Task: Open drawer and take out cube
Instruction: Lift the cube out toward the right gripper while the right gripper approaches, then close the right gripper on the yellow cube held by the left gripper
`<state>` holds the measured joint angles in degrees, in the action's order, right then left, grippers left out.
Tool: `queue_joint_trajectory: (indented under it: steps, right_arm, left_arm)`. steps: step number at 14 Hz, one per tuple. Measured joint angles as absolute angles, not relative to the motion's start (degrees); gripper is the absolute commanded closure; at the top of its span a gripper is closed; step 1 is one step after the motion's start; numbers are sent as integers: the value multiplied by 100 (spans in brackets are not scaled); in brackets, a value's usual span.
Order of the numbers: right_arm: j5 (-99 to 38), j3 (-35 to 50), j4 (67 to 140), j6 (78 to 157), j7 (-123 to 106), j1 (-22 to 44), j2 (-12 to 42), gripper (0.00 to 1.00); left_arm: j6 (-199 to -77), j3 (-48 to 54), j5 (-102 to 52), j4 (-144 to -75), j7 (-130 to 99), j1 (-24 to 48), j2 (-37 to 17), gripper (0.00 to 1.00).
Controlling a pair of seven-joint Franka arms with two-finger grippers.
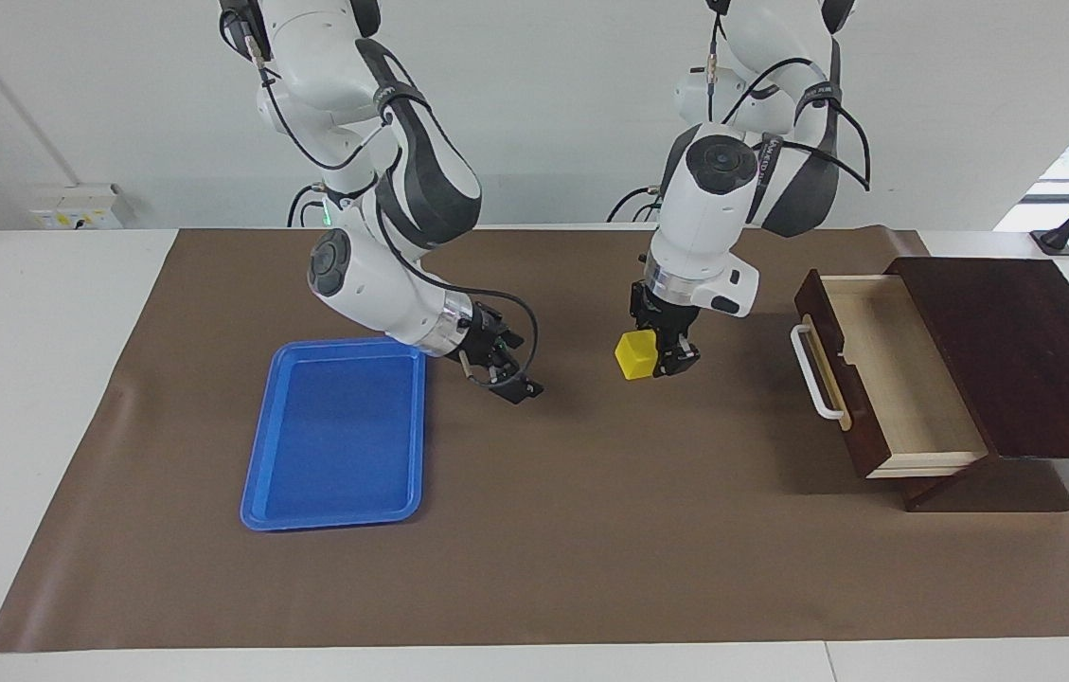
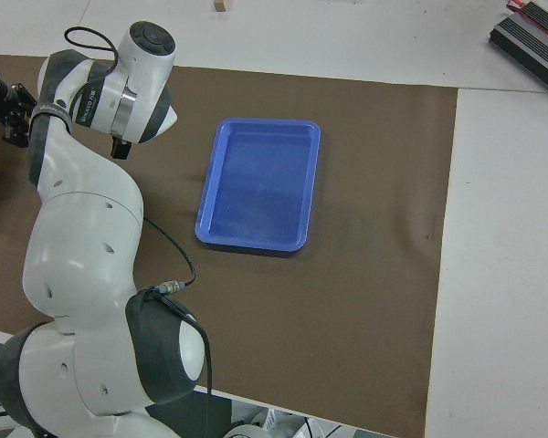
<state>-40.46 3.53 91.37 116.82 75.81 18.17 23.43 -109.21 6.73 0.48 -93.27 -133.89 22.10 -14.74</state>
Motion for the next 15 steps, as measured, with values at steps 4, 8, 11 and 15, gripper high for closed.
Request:
queue_joint_trajectory:
  steps: [4, 8, 11, 15]
  right_arm:
    - [-3818, 350, 8932, 11705, 7746, 2016, 2483, 3]
    - [-3582, 351, 8320, 11675, 8549, 2300, 2737, 3]
    - [-3492, 348, 7942, 11496, 8998, 2504, 2873, 3]
    - [-3422, 341, 7732, 11491, 9259, 2657, 2976, 3]
  left_arm:
    - [-10921, 671, 48, -9327, -13389, 2210, -1474, 100]
    - [-10921, 669, 48, -9330, -13389, 2210, -1474, 100]
    - [-10921, 669, 48, -9337, -13389, 2210, -1475, 100]
    - [-10921, 669, 49, -9337, -13389, 2210, -1475, 100]
